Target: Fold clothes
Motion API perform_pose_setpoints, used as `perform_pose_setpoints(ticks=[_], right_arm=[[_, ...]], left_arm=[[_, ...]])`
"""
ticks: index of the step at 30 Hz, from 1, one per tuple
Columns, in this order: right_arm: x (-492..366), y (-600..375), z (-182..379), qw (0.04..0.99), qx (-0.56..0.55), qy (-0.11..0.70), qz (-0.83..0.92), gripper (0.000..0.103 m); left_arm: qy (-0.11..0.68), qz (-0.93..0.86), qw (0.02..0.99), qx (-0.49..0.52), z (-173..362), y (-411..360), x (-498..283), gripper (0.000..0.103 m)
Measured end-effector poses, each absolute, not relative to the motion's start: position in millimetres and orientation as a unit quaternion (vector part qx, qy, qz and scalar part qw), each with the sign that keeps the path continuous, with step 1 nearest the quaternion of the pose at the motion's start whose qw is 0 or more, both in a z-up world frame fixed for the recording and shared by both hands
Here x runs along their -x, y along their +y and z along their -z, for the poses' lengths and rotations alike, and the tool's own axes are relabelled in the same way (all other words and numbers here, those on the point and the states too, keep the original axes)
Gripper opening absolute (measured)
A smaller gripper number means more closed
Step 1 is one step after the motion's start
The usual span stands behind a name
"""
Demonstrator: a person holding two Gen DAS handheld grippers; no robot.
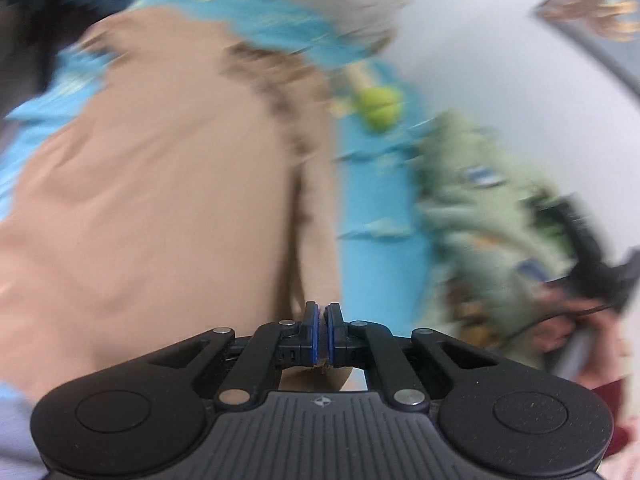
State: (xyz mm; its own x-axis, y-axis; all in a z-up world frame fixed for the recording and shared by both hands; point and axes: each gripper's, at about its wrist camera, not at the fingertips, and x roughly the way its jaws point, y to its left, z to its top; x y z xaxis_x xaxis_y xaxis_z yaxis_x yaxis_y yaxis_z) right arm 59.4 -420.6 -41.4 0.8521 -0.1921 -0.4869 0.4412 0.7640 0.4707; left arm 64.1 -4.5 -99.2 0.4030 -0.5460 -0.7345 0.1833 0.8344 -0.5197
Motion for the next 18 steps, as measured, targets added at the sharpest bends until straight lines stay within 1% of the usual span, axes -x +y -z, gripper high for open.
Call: perform_pose_setpoints(ticks=[2, 4, 8, 10, 12, 13, 15, 17, 18], right_arm=[[-61.1, -416.6, 41.6, 0.917, -0.292, 0.216, 0.168, 0.103], [-63.4, -411.4, 41.4, 0.919, -0.283, 0.223, 0.162, 0.103], [-68.5, -401.1, 41.8, 0.922, -0.269, 0.238, 0.144, 0.103], [-71.7, -393.2, 42.4, 0.925, -0.260, 0.248, 0.127, 0.103], [-74.9, -385.2, 42.9, 0.927, -0.251, 0.257, 0.111, 0.103], [-76.7, -380.8, 43.0, 0.928, -0.246, 0.260, 0.102, 0.103], [-80.5, -371.6, 43.3, 0.931, -0.236, 0.266, 0.084, 0.103], [-84.9, -361.8, 44.2, 0.933, -0.226, 0.273, 0.067, 0.103], [-87.1, -357.0, 44.7, 0.933, -0.224, 0.277, 0.058, 0.103]], left_arm=[[0.537, 0.181, 0.813, 0.138, 116.4, 3.1, -66.4, 0.002], [0.559, 0.157, 0.806, 0.110, 128.8, 5.7, -68.0, 0.002], [0.545, 0.172, 0.814, 0.103, 119.0, 1.2, -70.9, 0.003], [0.533, 0.179, 0.822, 0.086, 111.8, -4.4, -69.2, 0.008], [0.515, 0.190, 0.833, 0.070, 104.9, -6.6, -67.2, 0.023], [0.505, 0.196, 0.838, 0.064, 101.9, -8.4, -65.2, 0.027], [0.489, 0.210, 0.845, 0.055, 98.7, -13.1, -63.0, 0.044], [0.496, 0.225, 0.837, 0.054, 106.0, -19.7, -63.9, 0.049], [0.502, 0.225, 0.833, 0.057, 112.4, -21.7, -65.8, 0.049]])
